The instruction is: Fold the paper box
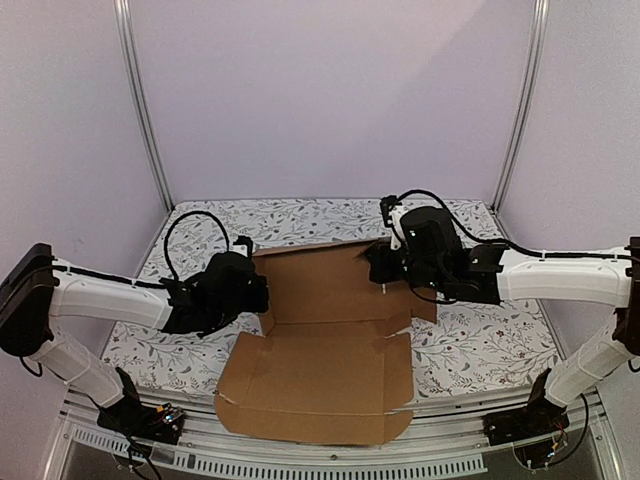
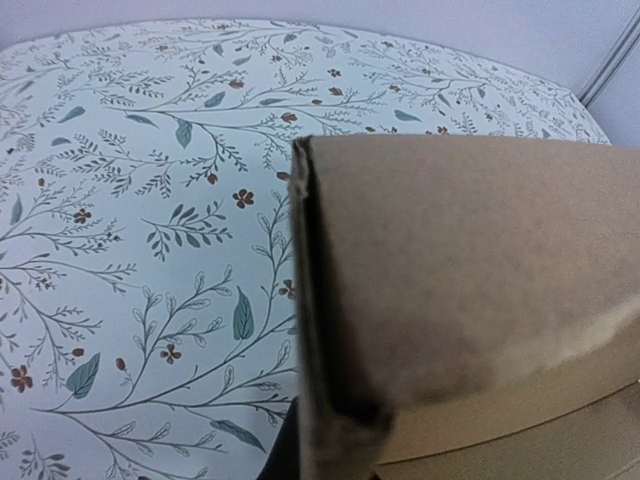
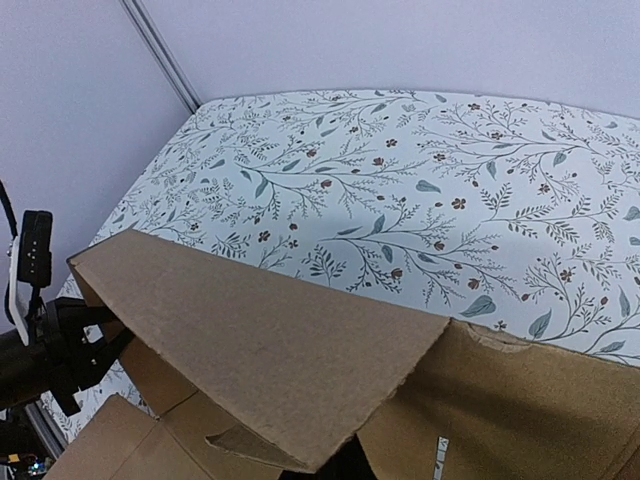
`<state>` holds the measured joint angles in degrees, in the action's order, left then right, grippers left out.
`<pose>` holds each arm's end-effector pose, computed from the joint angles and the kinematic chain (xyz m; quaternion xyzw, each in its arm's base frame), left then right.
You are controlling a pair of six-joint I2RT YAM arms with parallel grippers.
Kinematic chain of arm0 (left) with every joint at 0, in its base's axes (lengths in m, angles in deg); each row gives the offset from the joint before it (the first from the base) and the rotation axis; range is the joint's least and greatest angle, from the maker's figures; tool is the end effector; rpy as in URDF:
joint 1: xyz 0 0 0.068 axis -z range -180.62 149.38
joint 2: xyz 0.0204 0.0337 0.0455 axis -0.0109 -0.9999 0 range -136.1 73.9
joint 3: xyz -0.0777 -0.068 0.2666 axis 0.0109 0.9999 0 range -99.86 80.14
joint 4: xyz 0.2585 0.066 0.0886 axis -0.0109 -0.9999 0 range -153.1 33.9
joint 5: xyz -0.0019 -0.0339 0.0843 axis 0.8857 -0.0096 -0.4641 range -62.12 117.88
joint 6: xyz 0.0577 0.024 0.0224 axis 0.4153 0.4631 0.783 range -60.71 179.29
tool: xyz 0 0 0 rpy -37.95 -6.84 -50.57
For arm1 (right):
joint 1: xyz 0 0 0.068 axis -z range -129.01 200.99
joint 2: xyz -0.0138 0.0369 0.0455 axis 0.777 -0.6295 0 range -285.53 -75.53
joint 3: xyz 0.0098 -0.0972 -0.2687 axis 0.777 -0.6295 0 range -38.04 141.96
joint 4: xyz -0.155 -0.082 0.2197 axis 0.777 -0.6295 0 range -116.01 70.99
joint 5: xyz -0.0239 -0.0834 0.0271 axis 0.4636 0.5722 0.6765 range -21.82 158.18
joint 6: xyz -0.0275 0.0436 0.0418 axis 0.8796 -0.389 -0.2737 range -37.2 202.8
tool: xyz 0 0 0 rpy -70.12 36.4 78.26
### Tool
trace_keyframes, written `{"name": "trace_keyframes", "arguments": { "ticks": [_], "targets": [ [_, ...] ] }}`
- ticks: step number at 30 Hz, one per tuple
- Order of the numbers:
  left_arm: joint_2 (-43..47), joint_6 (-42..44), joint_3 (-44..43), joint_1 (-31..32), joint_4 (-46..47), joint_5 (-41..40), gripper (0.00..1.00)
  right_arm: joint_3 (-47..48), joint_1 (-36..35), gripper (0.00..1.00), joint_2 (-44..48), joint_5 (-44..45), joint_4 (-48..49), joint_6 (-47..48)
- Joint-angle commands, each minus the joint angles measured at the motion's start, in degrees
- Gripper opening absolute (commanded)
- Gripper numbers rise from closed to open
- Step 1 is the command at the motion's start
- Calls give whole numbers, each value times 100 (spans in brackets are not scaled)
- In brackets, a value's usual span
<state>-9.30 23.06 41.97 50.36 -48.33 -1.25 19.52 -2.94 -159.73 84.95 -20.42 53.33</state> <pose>0.2169 -0.2271 0.1708 0.0005 0.8743 -0.1334 0.4667 0.2279 0.2871 0.2655 -0.1064 0.8449 0.2453 0.4633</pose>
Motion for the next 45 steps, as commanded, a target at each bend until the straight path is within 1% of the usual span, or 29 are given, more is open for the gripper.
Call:
{"name": "trace_keyframes", "arguments": {
  "ticks": [1,5,10,17,21,26,28,34,39,42,45],
  "targets": [
    [-52,-134,-111,96,-72,253,0,-146,24,0,-78,420,806,-427],
    [-26,-182,-103,105,-96,338,0,-160,27,0,-67,414,1084,-456],
    [29,-211,-86,105,-63,501,0,-144,32,0,-35,281,1179,-398],
    [177,-325,-70,43,-23,568,0,-355,29,0,248,80,1070,-225],
    [232,-434,-54,-71,36,707,0,-421,31,0,506,-226,729,-26],
    [296,-651,23,-218,173,933,0,-531,26,0,1113,-704,188,273],
    [343,-754,109,-317,311,1088,0,-575,27,0,1376,-862,-167,383],
    [444,-1115,468,-743,979,1861,0,-643,23,0,2330,-1529,-977,866],
    [452,-1387,632,-1021,1345,2354,0,-722,24,0,3175,-2296,-1429,1237],
    [462,-1627,724,-1149,1576,2619,0,-880,14,0,3572,-2388,-1588,1325],
    [486,-1792,762,-1216,1725,2769,0,-1104,20,0,3972,-2459,-1530,1348]
  ]
}}
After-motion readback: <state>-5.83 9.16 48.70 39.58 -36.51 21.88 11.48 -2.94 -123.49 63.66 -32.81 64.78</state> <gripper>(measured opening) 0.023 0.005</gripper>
